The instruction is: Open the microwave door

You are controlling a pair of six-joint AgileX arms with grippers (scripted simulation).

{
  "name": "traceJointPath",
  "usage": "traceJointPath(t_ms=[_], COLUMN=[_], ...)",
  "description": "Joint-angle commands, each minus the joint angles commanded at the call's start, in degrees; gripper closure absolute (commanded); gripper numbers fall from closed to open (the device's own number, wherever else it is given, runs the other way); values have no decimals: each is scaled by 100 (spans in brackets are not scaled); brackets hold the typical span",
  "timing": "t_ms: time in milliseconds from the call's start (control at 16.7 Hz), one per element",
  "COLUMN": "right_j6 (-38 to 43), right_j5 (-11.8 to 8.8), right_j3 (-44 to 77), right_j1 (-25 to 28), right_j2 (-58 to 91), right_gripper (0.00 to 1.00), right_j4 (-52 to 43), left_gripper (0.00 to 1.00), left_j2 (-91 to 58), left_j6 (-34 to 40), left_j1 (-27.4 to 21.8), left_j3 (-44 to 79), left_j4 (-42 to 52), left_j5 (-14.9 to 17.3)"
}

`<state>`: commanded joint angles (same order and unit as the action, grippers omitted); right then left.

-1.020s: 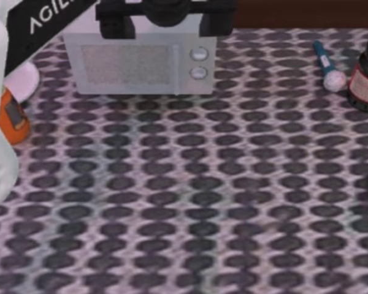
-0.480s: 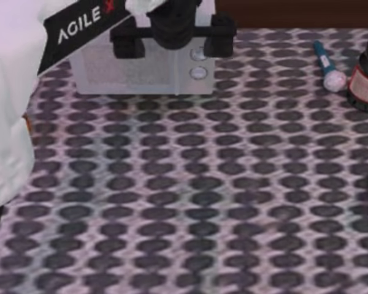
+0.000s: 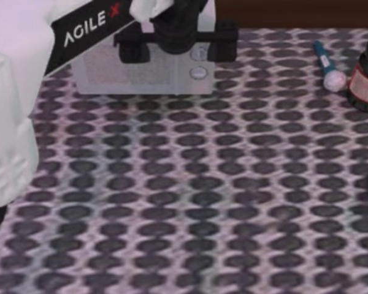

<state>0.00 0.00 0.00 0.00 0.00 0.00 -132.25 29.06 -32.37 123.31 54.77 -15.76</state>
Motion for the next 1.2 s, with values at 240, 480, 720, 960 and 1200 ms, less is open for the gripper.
traceJointPath(t_ms=[240,480,720,960,1200], right_j6=[0,0,0,0,0], right_j5=[0,0,0,0,0], right_j3=[0,0,0,0,0], right_j1=[0,0,0,0,0], right_j2=[0,0,0,0,0], right_gripper=[0,0,0,0,0], right_j4=[0,0,0,0,0], left_gripper=[53,83,100,100,100], left_j2=[0,0,0,0,9], left_j6=[0,0,0,0,54], left_j1=[0,0,0,0,-187], left_j3=[0,0,0,0,-189], left_j4=[0,0,0,0,-25], left_j5=[0,0,0,0,124])
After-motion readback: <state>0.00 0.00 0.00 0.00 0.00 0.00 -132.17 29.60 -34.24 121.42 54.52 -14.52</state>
